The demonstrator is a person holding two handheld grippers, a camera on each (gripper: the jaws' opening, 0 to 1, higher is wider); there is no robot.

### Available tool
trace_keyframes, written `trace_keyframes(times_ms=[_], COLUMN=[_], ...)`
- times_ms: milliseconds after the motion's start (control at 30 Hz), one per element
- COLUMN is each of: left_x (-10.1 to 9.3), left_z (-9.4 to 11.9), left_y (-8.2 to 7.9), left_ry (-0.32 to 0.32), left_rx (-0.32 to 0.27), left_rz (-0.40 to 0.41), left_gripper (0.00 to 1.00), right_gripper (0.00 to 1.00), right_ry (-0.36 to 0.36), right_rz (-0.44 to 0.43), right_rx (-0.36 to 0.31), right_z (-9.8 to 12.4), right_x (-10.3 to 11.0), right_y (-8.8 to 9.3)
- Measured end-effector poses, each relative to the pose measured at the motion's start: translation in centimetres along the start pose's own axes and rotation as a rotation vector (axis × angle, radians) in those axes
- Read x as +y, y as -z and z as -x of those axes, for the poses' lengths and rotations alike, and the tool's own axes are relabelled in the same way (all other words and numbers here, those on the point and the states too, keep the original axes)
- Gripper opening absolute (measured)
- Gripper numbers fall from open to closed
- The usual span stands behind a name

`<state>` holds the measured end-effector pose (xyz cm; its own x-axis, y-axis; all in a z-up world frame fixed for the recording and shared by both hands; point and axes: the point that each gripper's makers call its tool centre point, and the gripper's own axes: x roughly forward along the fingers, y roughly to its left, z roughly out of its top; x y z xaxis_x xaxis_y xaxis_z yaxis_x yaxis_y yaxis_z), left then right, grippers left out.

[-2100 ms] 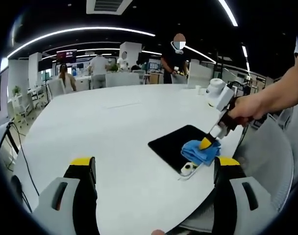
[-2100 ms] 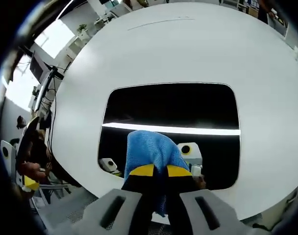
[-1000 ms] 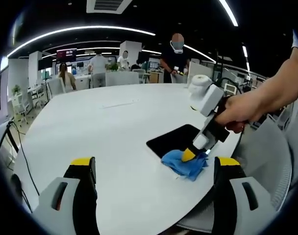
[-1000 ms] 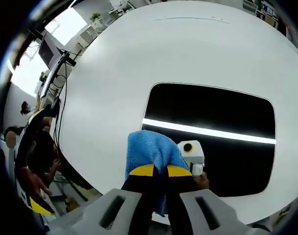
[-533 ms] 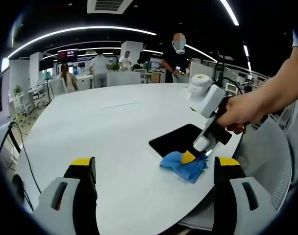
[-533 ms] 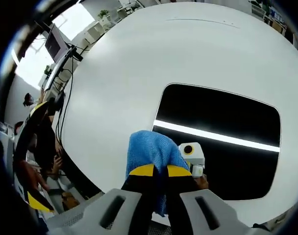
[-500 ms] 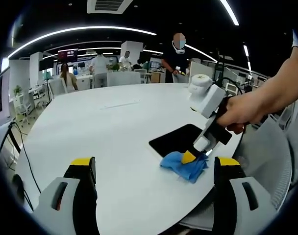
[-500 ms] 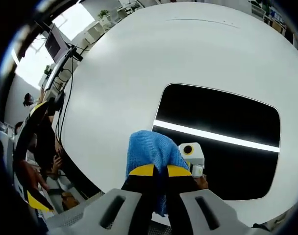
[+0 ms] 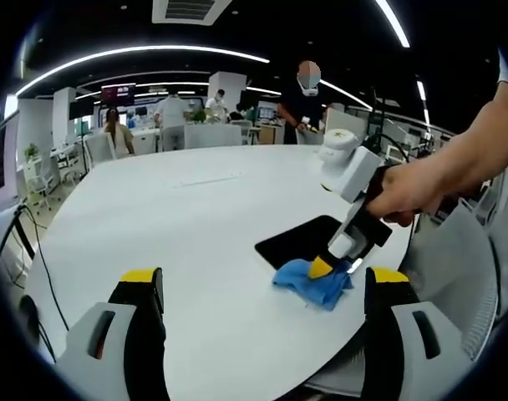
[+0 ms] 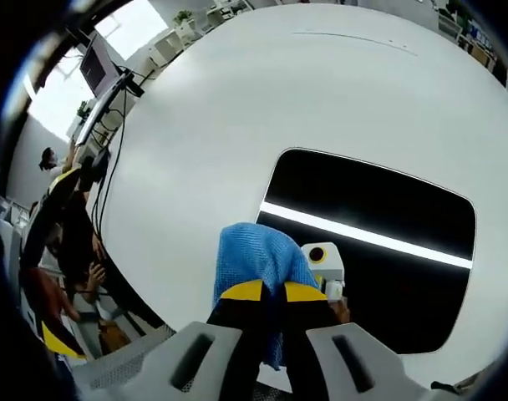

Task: Wipe the mirror surface with the cleaning cloth until all visible marks leave the cleaned area.

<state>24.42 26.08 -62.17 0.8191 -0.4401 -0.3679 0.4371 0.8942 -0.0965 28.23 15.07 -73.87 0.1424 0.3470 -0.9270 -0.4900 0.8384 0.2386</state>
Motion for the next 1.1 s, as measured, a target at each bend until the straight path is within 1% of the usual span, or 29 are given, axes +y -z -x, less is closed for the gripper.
trace_keyframes(times_ms=[33, 67, 200, 400, 567, 633, 667, 767, 967, 1100], left_x=[0.0, -0.1, -0.3, -0.6, -0.5, -0.5, -0.5, -0.4, -1.1, -1.3], left_z=[0.0, -0.1, -0.2, -0.5, -0.6, -0.6, -0.6, -0.7, -1.1, -1.3], left_y=[0.0, 0.1, 0.3, 0.5, 0.6, 0.5, 0.4, 0.6, 1.1, 1.3], left_ry=[0.000, 0.003, 0.005, 0.017, 0.018, 0.015, 0.017, 0.014, 0.046, 0.056], left_rx=[0.002, 0.004, 0.010, 0.017, 0.022, 0.017, 0.007, 0.015, 0.034, 0.042], left_rz=[0.000, -0.002, 0.005, 0.006, 0.007, 0.010, 0.024, 0.023, 0.013, 0.014], left_gripper=[0.99, 0.99, 0.99, 0.99, 0.99, 0.99, 0.99, 0.99, 0.99, 0.99], right_gripper=[0.01, 0.01, 0.01, 0.01, 0.01, 0.01, 0.01, 0.01, 0.01, 0.01], right_ry=[0.003, 0.015, 0.014, 0.005, 0.002, 0.004, 0.006, 0.011, 0.019, 0.018], right_rz=[0.008, 0.035, 0.031, -0.005, 0.001, 0.006, 0.008, 0.013, 0.016, 0.004], right_rx=[0.004, 0.001, 0.002, -0.008, 0.004, 0.005, 0.005, 0.003, -0.003, -0.007], right_z=[0.0, 0.2, 0.0, -0.2, -0.6, -0.7, -0.8, -0.4, -0.9, -0.6], right_x=[0.0, -0.1, -0.4, -1.0, -1.3, -1.5, -1.6, -1.5, -1.9, -2.0], right_y=[-0.1, -0.2, -0.9, -2.5, -3.7, -4.2, -4.6, -4.9, -6.5, -7.0])
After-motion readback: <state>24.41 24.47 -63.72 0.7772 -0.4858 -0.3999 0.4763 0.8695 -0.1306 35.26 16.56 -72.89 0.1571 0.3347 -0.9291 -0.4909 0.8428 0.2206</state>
